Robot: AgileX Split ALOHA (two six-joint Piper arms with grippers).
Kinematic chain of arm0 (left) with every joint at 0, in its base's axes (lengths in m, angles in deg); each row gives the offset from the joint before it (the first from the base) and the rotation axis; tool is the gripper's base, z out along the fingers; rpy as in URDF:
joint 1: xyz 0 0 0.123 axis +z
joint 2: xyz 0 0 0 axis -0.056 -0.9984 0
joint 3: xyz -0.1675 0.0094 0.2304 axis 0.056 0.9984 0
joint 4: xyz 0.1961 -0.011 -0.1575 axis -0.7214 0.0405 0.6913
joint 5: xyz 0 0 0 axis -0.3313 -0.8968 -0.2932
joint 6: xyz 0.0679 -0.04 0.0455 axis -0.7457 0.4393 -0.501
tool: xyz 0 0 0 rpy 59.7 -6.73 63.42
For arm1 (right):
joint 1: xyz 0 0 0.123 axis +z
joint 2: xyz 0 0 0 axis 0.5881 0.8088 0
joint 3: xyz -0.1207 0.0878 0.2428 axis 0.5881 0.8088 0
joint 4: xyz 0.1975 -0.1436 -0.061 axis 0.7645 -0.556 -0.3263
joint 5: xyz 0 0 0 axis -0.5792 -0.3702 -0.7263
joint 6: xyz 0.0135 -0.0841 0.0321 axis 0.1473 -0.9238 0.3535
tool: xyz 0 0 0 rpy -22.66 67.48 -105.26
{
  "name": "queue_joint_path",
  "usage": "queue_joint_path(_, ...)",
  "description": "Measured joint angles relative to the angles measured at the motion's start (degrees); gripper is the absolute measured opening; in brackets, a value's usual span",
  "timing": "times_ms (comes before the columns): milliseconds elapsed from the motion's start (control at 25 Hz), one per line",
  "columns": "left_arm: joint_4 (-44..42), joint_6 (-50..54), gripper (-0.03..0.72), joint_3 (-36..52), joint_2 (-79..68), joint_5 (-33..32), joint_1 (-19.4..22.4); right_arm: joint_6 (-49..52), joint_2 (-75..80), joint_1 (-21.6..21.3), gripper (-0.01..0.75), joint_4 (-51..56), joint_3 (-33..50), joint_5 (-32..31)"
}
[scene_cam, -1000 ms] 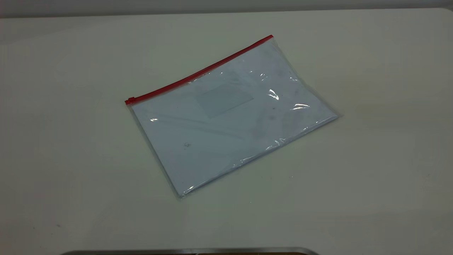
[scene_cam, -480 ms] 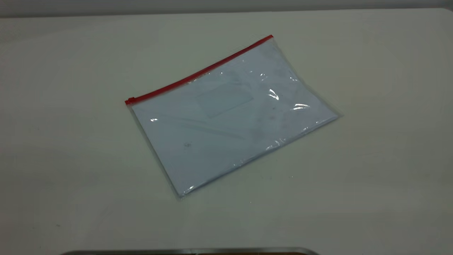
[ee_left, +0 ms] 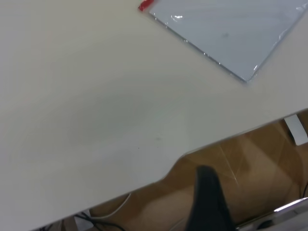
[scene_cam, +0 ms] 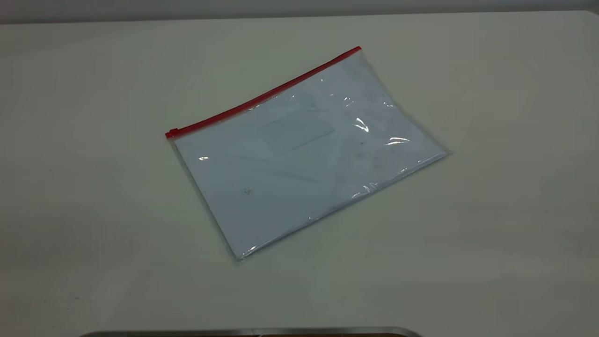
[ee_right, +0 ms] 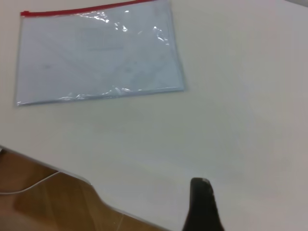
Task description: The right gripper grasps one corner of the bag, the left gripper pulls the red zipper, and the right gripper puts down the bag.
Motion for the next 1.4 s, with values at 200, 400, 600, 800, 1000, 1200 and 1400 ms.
queue_joint_path(200,-0.31,0.00,0.581,0.00,0.00,0.00,0.00,1.94,-0.96,0.00,0.578,-1.38,0.35,0.79)
queue_joint_path(400,-0.47,0.00,0.579,0.00,0.00,0.00,0.00,2.26,-0.96,0.00,0.578,-1.38,0.35,0.84)
queue_joint_path(600,-0.47,0.00,0.579,0.00,0.00,0.00,0.00,2.26,-0.96,0.00,0.578,-1.38,0.35,0.84)
queue_joint_path(800,-0.47,0.00,0.579,0.00,0.08,0.00,0.00,2.26,-0.96,0.00,0.578,-1.38,0.35,0.84)
queue_joint_path(1000,-1.18,-1.17,0.579,0.00,3.18,0.00,0.28,2.28,-0.96,0.00,0.578,-1.38,0.35,0.84)
queue_joint_path(1200,-4.47,1.27,0.579,0.00,8.04,0.00,3.46,2.28,-0.96,0.00,0.578,-1.38,0.35,0.85)
queue_joint_path(1400,-11.11,10.83,0.579,0.17,9.26,0.00,3.98,2.28,-0.96,0.00,0.578,-1.38,0.35,0.85)
